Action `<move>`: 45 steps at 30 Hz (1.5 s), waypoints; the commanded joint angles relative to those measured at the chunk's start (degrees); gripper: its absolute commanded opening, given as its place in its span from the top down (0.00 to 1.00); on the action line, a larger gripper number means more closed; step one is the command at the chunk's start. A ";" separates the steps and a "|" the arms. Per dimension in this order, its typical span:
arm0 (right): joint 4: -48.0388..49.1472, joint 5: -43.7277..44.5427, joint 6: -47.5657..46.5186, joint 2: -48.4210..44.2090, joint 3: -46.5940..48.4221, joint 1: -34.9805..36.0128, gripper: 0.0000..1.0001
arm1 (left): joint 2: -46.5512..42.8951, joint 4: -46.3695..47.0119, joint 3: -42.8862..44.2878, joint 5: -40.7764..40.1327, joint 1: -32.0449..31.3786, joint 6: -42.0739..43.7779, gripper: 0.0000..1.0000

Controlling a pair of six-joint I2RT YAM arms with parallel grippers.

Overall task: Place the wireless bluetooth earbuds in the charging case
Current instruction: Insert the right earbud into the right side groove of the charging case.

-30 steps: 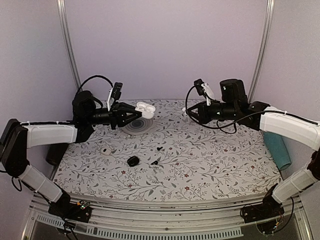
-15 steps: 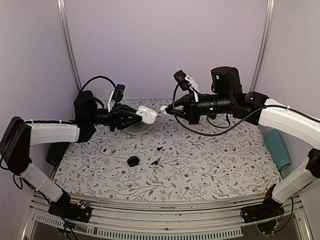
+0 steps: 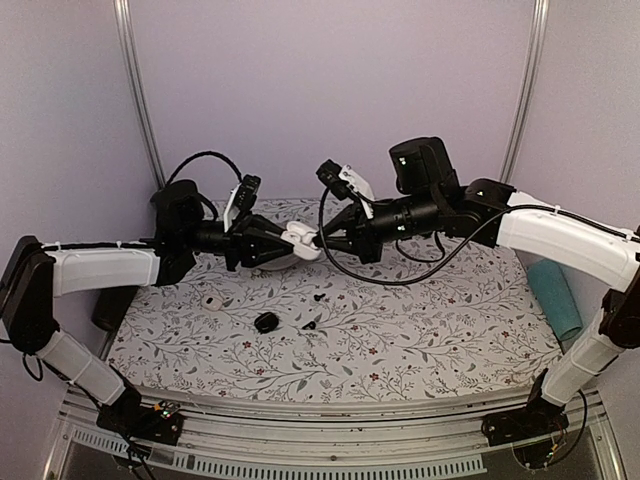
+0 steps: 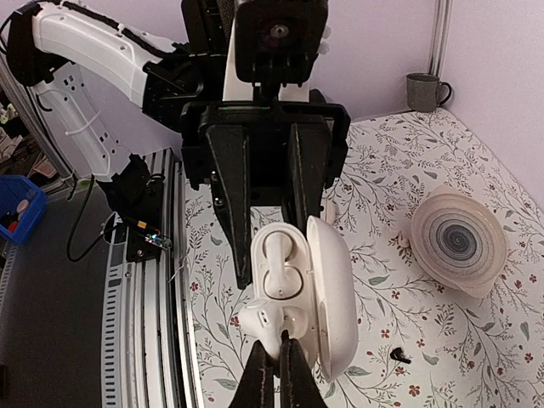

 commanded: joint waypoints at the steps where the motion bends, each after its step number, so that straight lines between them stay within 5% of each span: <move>1: -3.14 2.15 -1.26 0.78 1.90 0.72 0.97 | -1.62 -1.57 1.78 -0.22 -0.74 2.21 1.00; 30: -8.24 9.78 -3.34 3.33 4.39 2.02 0.97 | -4.81 -3.40 2.10 -2.05 -1.70 4.21 1.00; 45: -11.16 9.64 -4.33 5.85 7.14 2.37 0.96 | -5.10 3.42 -0.98 -7.95 -2.86 1.79 1.00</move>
